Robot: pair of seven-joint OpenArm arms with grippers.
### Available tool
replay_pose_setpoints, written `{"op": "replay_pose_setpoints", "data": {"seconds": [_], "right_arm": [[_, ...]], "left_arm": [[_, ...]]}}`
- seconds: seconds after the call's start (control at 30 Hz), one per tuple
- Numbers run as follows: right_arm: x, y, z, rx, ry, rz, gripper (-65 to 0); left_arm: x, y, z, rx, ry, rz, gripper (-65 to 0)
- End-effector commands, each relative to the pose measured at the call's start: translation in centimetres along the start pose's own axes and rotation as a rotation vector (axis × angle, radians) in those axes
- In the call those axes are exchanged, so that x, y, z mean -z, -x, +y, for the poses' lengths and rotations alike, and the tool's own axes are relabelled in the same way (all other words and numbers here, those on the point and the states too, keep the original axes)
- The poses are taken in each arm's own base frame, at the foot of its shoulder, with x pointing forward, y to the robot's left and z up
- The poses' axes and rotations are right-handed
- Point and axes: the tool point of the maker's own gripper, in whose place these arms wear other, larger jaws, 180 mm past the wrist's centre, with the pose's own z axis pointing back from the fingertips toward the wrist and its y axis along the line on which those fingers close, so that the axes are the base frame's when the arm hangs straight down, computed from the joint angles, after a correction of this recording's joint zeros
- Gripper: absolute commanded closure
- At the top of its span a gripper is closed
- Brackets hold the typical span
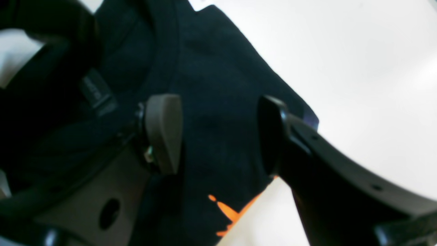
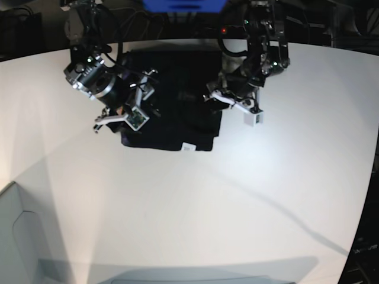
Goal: Fold the T-shirt properly
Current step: 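Lift and fold the bundle over with both grippers, tucking the edges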
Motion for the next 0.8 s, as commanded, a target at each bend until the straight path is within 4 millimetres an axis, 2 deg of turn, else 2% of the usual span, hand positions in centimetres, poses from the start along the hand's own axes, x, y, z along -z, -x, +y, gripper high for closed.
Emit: {"op": "replay_pose_setpoints", "data": {"seconds": [0.0, 0.03, 0.13, 0.33, 0.43, 0.57, 0.77], "right_arm": [[-0.2, -1.2, -0.1, -0.013, -0.005, -0.045, -36.1], [-0.2, -1.2, -0.1, -0.013, -0.005, -0.045, -36.1], [-0.2, -1.2, -0.1, -0.013, -0.005, -0.045, -36.1], [-0.2, -1.0, 0.0, -0.011, -0.006, -0.042, -36.0], [-0.2, -1.0, 0.0, -0.014, -0.006, -0.04, -36.0], [-0.2, -0.9, -0.1, -0.012, -0.005, -0.037, -36.0], [-0.3, -0.8, -0.1, -0.015, -0.004, -0.035, -36.0]], "left_arm": [[0.2, 0.1, -1.1, 0.004, 0.034, 0.006, -24.3], [0.6, 0.6, -1.3, 0.008, 0.041, 0.024, -21.6], [0.9, 0.1, -1.6, 0.034, 0.052, 0.026, -15.5], [0.8, -0.4, -2.1, 0.045, 0.066, 0.012, -13.0], [0.8, -0.5, -2.1, 0.041, 0.065, 0.012, 0.0], [0.5, -0.5, -2.2, 0.049, 0.069, 0.007, 0.0], [-3.3, -2.7, -4.4, 0.126, 0.1, -0.104, 0.0]]}}
